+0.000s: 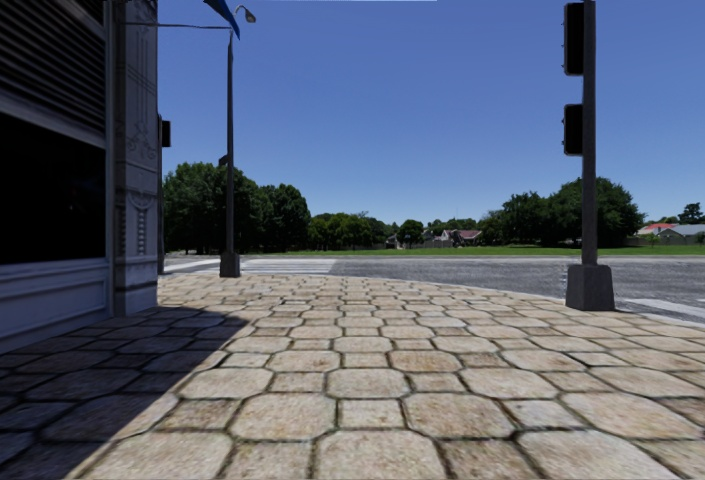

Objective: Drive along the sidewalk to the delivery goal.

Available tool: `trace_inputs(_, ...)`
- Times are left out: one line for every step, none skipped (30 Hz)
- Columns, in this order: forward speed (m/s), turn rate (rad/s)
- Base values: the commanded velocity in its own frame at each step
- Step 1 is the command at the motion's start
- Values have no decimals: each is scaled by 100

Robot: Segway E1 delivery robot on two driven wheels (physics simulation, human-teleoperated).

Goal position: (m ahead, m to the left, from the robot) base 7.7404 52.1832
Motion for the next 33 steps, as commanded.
trace_inputs(200,-1)
trace_inputs(200,-1)
trace_inputs(200,-1)
trace_inputs(200,-1)
trace_inputs(200,-1)
trace_inputs(200,-1)
trace_inputs(200,-1)
trace_inputs(200,-1)
trace_inputs(200,-1)
trace_inputs(200,-1)
trace_inputs(200,-1)
trace_inputs(200,-1)
trace_inputs(200,-1)
trace_inputs(200,-1)
trace_inputs(200,-1)
trace_inputs(200,-1)
trace_inputs(200,-1)
trace_inputs(200,-1)
trace_inputs(200,-1)
trace_inputs(200,-1)
trace_inputs(200,-1)
trace_inputs(200,-1)
trace_inputs(200,-1)
trace_inputs(200,-1)
trace_inputs(200,-1)
trace_inputs(200,-1)
trace_inputs(200,-1)
trace_inputs(200,-1)
trace_inputs(200,-1)
trace_inputs(200,-1)
trace_inputs(200,-1)
trace_inputs(200,-1)
trace_inputs(200,-1)
